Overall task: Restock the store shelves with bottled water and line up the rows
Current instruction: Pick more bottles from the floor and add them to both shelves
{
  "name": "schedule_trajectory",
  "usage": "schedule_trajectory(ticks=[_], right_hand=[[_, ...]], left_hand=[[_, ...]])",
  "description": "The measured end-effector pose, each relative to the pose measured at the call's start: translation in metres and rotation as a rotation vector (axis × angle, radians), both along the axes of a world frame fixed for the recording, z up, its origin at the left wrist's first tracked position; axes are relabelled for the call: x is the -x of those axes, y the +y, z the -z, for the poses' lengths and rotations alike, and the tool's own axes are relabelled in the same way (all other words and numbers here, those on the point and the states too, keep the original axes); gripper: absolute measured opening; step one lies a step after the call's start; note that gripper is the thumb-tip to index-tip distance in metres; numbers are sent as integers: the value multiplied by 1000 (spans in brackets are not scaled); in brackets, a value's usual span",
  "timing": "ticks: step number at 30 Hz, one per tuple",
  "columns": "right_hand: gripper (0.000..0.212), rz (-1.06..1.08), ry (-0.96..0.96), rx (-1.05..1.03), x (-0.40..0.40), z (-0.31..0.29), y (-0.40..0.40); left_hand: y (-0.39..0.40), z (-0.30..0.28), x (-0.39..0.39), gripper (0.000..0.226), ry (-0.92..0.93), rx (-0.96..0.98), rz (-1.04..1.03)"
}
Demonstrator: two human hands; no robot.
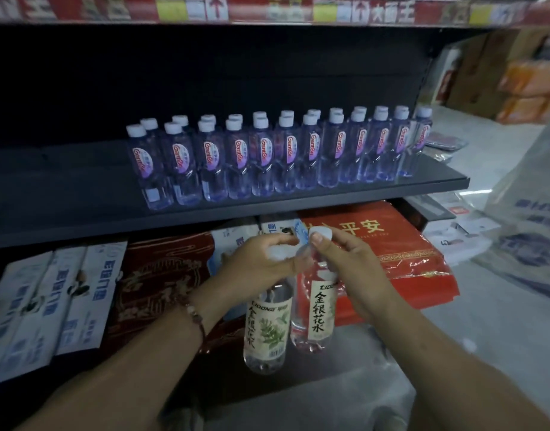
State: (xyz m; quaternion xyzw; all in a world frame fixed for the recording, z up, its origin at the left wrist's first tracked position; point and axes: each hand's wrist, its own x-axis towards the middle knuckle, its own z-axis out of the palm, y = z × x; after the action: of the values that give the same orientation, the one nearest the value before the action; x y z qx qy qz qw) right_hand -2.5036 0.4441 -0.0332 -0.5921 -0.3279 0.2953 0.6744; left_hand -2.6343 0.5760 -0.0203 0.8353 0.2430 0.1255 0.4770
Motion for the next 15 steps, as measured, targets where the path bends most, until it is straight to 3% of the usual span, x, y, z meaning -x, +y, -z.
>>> schedule_trajectory(ticks=[4, 6, 11, 15], right_hand=[[32, 39, 87, -5, -4, 12, 9], [36, 34, 93, 12, -7, 17, 11], [44, 6, 117, 44, -21, 20, 14], [70, -115, 189, 105, -40, 21, 15]], left_hand=[[-9, 17, -10, 38, 13, 39, 112], [-7, 22, -15, 26, 47, 86, 144], [-1, 29, -25, 29, 53, 186, 151], [1, 23, -30, 29, 33, 187, 141]])
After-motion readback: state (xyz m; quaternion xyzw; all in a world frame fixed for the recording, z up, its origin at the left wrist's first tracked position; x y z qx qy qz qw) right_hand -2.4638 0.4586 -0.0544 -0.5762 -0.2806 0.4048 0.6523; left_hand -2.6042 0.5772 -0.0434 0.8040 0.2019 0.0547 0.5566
